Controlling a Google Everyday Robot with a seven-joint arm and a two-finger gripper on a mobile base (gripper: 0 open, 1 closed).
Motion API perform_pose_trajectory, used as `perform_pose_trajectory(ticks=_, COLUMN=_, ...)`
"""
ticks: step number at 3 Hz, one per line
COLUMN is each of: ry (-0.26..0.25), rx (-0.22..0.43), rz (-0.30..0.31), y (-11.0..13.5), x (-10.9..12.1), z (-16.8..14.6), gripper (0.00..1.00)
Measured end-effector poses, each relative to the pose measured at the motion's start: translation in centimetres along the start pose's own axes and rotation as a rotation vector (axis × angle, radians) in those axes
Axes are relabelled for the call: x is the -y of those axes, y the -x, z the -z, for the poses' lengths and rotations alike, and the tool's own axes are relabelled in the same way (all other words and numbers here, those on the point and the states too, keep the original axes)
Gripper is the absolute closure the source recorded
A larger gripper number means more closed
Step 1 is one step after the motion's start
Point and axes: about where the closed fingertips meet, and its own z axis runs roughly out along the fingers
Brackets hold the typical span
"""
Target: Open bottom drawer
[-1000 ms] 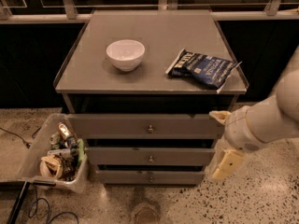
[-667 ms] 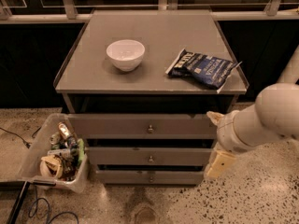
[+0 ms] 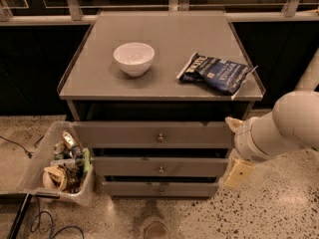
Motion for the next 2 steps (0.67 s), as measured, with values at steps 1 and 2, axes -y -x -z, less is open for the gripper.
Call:
perform_pose_trajectory(ticks=1, ry=0.030, rx=-0.028, rz=-0.015, y=-0.1, x=-0.4, z=-1.0, gripper=0.00)
perform_pose_trajectory(ticks=2, ry=0.050, rx=-0.083, rz=-0.009, y=-0.9, x=-1.1, z=-4.3, gripper=0.00)
